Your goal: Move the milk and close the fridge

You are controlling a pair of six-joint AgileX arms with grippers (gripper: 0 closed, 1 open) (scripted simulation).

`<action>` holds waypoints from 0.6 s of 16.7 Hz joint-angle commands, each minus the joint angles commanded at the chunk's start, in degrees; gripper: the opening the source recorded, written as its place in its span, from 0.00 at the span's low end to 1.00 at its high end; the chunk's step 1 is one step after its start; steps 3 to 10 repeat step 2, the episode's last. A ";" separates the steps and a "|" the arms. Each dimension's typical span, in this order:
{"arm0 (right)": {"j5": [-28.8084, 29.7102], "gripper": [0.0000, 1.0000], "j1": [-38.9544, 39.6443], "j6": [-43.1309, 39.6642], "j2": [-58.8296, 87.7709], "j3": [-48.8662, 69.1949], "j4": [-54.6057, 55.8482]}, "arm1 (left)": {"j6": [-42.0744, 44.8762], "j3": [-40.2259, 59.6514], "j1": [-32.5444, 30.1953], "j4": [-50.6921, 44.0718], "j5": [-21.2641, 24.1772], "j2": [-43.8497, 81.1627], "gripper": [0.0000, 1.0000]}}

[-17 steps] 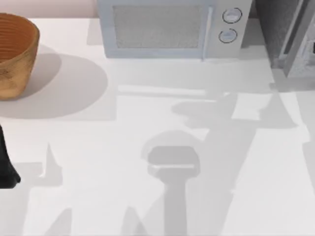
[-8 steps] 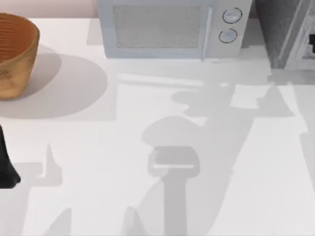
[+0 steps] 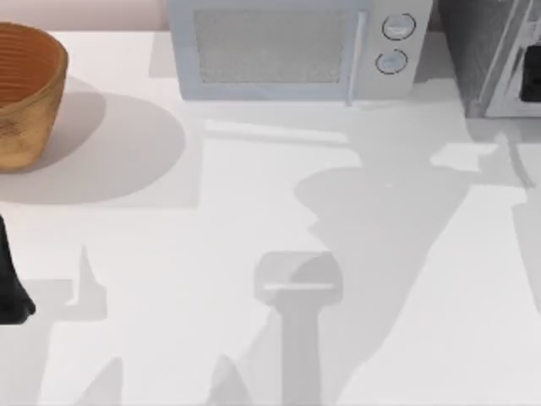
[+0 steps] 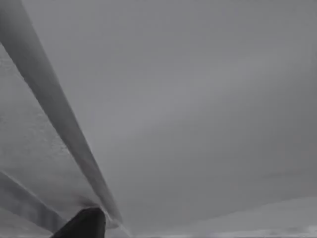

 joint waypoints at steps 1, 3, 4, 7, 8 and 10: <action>0.00 1.00 -0.02 0.06 0.84 0.81 -0.34 | 0.00 0.00 0.00 0.00 0.00 0.00 1.00; -0.01 1.00 -0.02 0.10 1.08 1.03 -0.45 | 0.00 0.00 0.00 0.00 0.00 0.00 1.00; -0.01 1.00 -0.02 0.10 1.08 1.03 -0.45 | 0.00 0.00 0.00 0.00 0.00 0.00 1.00; -0.01 1.00 -0.02 0.10 1.08 1.03 -0.45 | 0.00 0.00 0.00 0.00 0.00 0.00 1.00; -0.01 1.00 -0.02 0.10 1.08 1.03 -0.45 | 0.00 0.00 0.00 0.00 0.00 0.00 1.00; -0.01 1.00 -0.02 0.10 1.08 1.03 -0.45 | 0.00 0.00 0.00 0.00 0.00 0.00 1.00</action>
